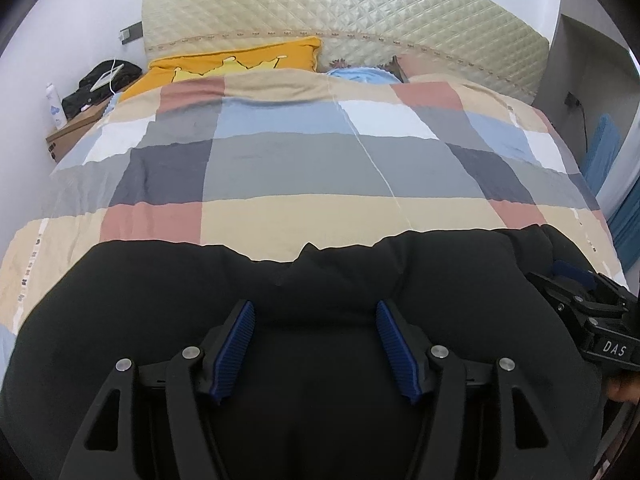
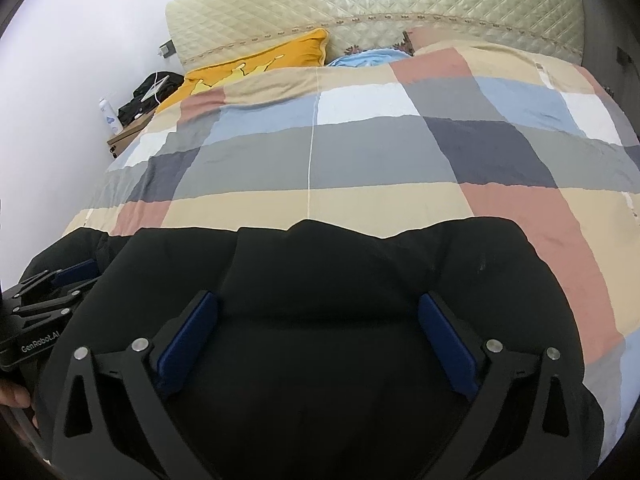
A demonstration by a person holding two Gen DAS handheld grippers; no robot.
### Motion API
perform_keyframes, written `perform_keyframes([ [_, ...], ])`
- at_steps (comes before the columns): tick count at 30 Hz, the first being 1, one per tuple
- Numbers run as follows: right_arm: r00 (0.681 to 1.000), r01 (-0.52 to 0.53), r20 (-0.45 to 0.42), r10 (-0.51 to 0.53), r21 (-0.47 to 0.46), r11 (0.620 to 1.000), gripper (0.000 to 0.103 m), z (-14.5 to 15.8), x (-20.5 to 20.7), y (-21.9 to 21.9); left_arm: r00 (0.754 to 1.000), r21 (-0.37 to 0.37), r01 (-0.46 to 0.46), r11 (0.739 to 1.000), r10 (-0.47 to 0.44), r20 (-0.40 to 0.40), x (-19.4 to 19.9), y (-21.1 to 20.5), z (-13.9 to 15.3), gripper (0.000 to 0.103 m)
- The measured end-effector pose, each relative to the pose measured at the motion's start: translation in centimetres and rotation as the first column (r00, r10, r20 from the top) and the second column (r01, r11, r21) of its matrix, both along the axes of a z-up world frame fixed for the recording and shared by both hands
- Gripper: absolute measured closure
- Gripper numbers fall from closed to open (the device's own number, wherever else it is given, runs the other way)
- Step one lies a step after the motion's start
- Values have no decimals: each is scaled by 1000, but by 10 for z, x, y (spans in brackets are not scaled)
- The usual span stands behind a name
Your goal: Fold large clothes
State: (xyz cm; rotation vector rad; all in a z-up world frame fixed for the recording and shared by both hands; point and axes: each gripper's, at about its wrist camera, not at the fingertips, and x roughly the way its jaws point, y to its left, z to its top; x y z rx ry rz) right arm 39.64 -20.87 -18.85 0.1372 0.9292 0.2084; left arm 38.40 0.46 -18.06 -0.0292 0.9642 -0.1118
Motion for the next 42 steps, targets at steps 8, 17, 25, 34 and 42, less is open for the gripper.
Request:
perform_keyframes([
  [8,1000,-7,-4,7,15,1000,2,-8,6,-1,1000,-12,0,1000,0,-2,2,4,-3,39],
  [17,998,-41,44,40,32,999,2,18,-27,-25,988,93,-79,993,66,137,-41,40,25,39],
  [25,998,-51,46,50,35,998,2,11,-42,-50,983,38,-127,991,121,139,-69,86,16,34],
  [34,998,-59,25,58,47,997,1,-14,-35,-47,986,23,-114,993,110,124,-65,86,-4,29],
  [42,999,10,35,-11,15,1000,0,16,-56,-50,974,58,-200,978,193,117,-84,84,27,29],
])
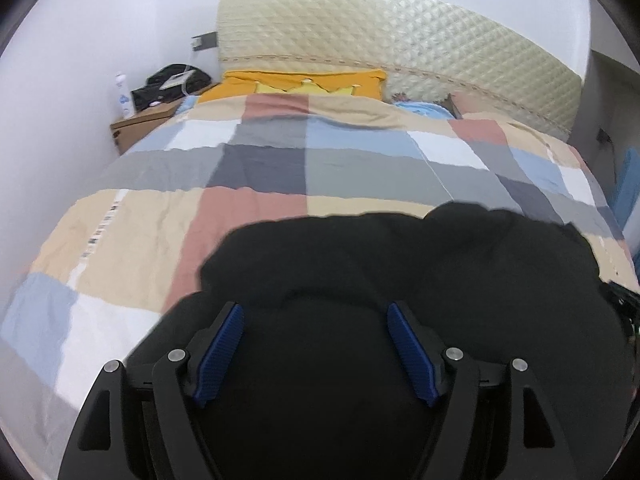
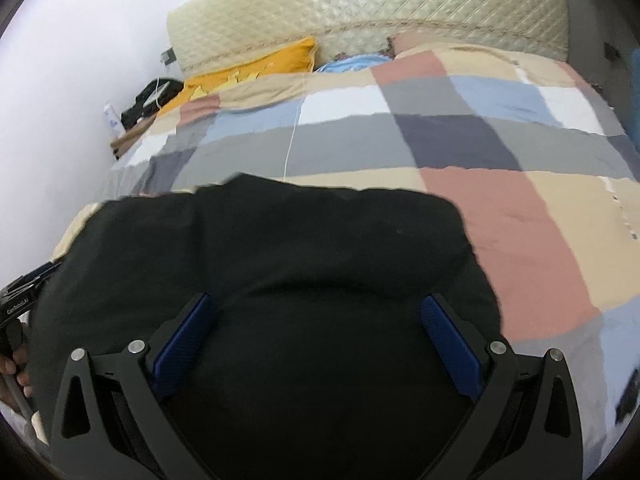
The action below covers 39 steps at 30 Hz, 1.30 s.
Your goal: Fold large clothes
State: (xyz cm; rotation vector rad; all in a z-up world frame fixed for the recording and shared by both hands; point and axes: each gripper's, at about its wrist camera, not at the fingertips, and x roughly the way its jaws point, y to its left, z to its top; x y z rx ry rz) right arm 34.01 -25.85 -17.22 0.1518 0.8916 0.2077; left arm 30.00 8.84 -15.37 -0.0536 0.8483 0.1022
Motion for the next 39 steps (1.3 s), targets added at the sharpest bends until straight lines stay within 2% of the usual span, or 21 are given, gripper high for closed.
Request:
perform_keyframes([
  [2,1000,4,26,-4,3,1000,0,16,-15,-4,998,40,-58,998,57,37,-13,-4,28,29],
  [5,994,42,104,-41,-8,999,0,59,-41,-12,995,46,-74,996,70,68,-35,-12,68,29],
  [7,982,37,184,-35,-9,999,0,99,-64,-13,993,48,-67,997,63,99,-57,-20,103,29],
  [10,955,27,296,-20,-20,999,0,155,-103,-5,985,66,-26,998,14,173,-101,-41,158,26],
  [11,947,29,320,-20,-26,999,0,170,-113,-2,979,62,-15,998,3,202,-119,-47,176,21],
  [14,921,24,390,-16,-16,1000,0,218,-152,8,964,52,3,999,-16,264,-160,-60,219,20],
  [17,890,0,455,-5,12,1000,0,262,-195,13,950,27,13,1000,-21,312,-195,-65,249,20],
  [21,848,10,530,-21,23,1000,0,304,-243,13,928,-3,0,1000,1,372,-241,-63,283,15],
  [24,832,2,554,-25,43,999,0,321,-270,13,916,-7,-6,1000,8,400,-271,-64,296,15],
  [27,825,-31,565,7,32,999,0,325,-296,18,917,13,-1,1000,-4,398,-291,-67,294,14],
  [33,841,-12,540,-13,44,999,0,303,-345,25,937,-32,18,999,-6,350,-318,-67,273,14],
  [39,860,7,509,-21,31,1000,0,281,-376,36,948,-50,22,998,-5,317,-341,-70,256,14],
])
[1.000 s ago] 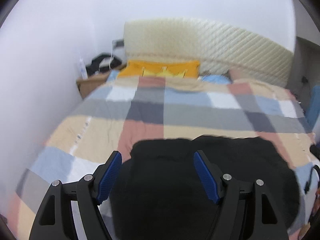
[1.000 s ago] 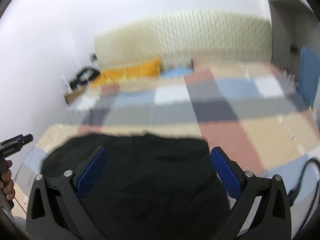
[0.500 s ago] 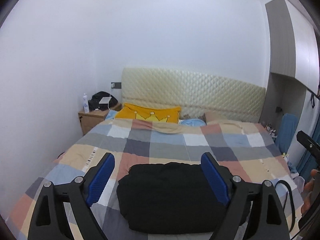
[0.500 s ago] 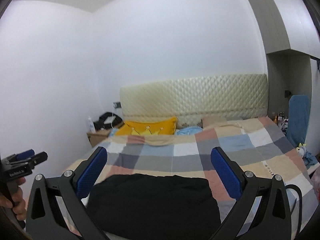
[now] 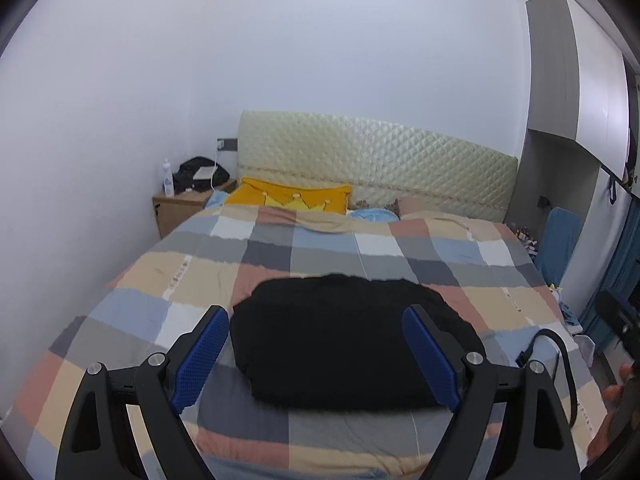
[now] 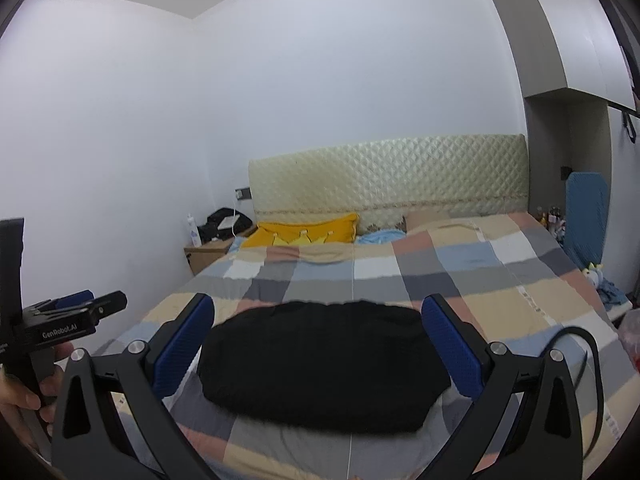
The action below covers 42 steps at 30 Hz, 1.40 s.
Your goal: Fold large clothes
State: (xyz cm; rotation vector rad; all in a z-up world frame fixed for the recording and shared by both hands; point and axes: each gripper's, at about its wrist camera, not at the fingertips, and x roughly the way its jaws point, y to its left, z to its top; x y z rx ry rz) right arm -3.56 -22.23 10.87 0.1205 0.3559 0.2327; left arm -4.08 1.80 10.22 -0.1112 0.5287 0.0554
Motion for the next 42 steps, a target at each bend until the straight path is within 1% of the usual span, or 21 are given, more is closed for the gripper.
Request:
perform_keyframes([
  [3,999,-2,-41,2,8,1000,0,-15,-7,3,1000,1,-6,1000,6,-13,-10,-1,-10,14],
  [5,998,4,-56,-3,23,1000,0,-22,-13,1,999,6,-28,1000,29,-43,-13,-1,-16,14],
  [7,998,4,-67,-2,34,999,0,-28,-17,2,998,-7,-29,1000,28,-48,-18,-1,-21,14],
  [12,995,-1,-104,-2,-23,1000,0,-43,-20,10,995,-20,-19,1000,17,-98,-18,-2,-39,14],
  [16,988,-4,-158,1,-21,1000,0,-60,-16,11,989,-26,-13,1000,9,-146,-16,-6,-56,14],
  [19,984,11,-175,-21,-56,998,0,-71,-14,14,985,-20,-10,1000,6,-174,-13,-10,-66,14],
  [23,977,-15,-212,4,-49,999,0,-82,-9,15,979,-24,-7,1000,2,-205,-11,-12,-77,14],
  [26,974,-14,-227,1,-54,998,0,-87,-4,16,979,-8,-17,1000,15,-202,-11,-13,-80,14],
  [28,972,-23,-234,11,-52,998,0,-89,0,17,978,-12,-16,1000,13,-208,-10,-14,-81,14],
  [34,975,-28,-220,4,-107,994,0,-92,3,26,974,-11,-25,1000,22,-226,-7,-15,-85,14],
  [38,975,-20,-222,-5,-111,994,0,-94,4,28,971,-21,-21,1000,15,-238,-4,-13,-86,14],
  [42,974,-15,-228,-10,-108,994,0,-96,6,25,972,-12,-19,1000,15,-235,-4,-13,-86,14],
])
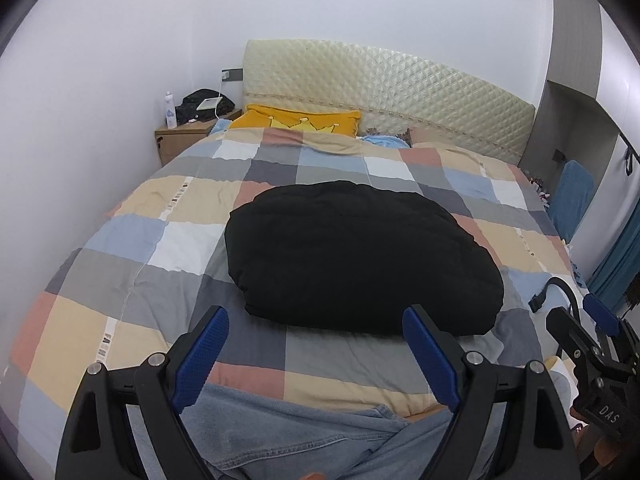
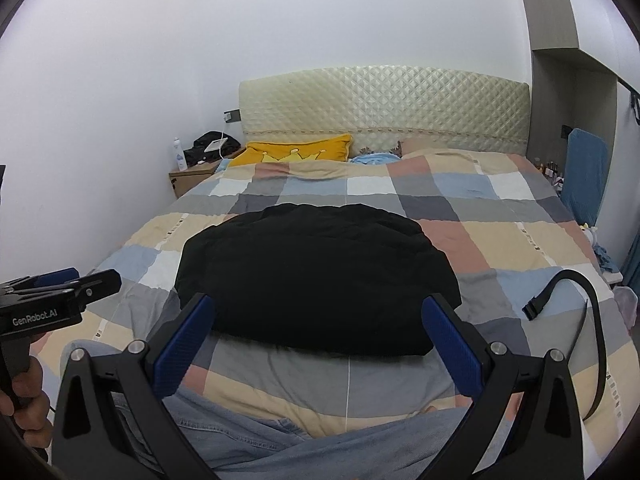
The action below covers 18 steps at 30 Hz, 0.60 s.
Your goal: Fold large clothes
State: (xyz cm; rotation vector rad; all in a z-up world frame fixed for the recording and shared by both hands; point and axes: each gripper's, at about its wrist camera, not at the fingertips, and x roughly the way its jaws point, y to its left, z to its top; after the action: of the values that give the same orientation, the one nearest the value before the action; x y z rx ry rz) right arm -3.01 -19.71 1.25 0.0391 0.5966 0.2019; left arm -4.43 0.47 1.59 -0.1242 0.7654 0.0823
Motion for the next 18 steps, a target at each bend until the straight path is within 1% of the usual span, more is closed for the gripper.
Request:
perform_keyframes([
  [18,1000,4,-20,-4,4,1000,0,-4,-2,-2,1000,7,1,1000,-1,-20,3,-1,-3,14],
])
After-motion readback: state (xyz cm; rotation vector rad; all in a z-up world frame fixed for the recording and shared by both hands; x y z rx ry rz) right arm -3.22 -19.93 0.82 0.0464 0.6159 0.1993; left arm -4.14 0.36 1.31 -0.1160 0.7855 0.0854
